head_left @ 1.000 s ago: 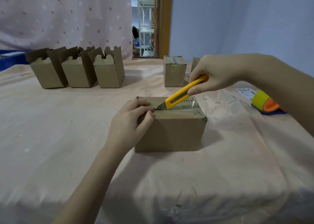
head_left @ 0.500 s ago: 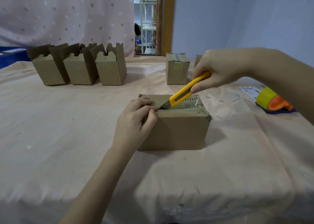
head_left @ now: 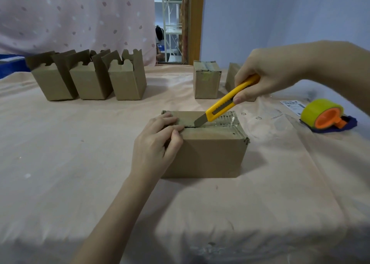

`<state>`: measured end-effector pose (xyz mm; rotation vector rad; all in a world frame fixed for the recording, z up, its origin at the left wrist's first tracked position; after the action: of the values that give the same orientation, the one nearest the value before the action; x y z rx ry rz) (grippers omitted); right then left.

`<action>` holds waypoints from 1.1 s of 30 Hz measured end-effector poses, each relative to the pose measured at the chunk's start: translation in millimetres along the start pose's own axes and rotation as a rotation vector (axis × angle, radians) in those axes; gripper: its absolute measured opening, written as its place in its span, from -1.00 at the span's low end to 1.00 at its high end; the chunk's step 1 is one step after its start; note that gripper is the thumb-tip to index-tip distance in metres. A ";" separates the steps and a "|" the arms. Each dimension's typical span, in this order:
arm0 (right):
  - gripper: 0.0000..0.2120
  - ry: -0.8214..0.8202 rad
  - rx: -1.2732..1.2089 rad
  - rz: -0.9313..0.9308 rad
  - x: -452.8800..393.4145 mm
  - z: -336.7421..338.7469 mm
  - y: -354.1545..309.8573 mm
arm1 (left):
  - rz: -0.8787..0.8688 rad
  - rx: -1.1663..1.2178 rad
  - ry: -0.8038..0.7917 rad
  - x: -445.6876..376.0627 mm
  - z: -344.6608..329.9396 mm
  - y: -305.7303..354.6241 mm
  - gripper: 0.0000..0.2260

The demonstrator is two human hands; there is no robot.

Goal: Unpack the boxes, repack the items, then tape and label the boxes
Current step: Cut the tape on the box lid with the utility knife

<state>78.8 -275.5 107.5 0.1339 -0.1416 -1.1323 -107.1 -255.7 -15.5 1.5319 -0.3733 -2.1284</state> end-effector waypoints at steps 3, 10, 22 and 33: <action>-0.69 -0.026 0.009 0.002 0.5 -2.4 -1.8 | 0.000 -0.004 0.007 0.9 -1.1 -0.4 -0.66; -0.58 -0.009 0.091 0.021 -7.3 -8.0 -6.5 | -0.048 -0.054 0.000 0.4 0.6 1.6 -0.65; -0.54 -0.049 0.089 0.002 6.5 -7.5 0.0 | -0.079 -0.051 0.013 2.2 0.2 1.8 -0.67; -0.64 0.006 0.051 -0.112 50.6 -8.6 28.2 | -0.066 -0.040 0.031 1.2 -1.5 0.0 -0.67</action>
<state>126.6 -309.3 106.4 0.1926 -0.1587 -1.2402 -106.0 -256.2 -17.0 1.5725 -0.2707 -2.1467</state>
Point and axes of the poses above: each hand's wrist, its own x-axis away from the middle knuckle, its own z-axis out of the back of the hand, y = z × x, the point moved 7 cm from there along -x, towards the middle knuckle, and after that the axes turned 11 degrees about x, right-handed, at the moved point
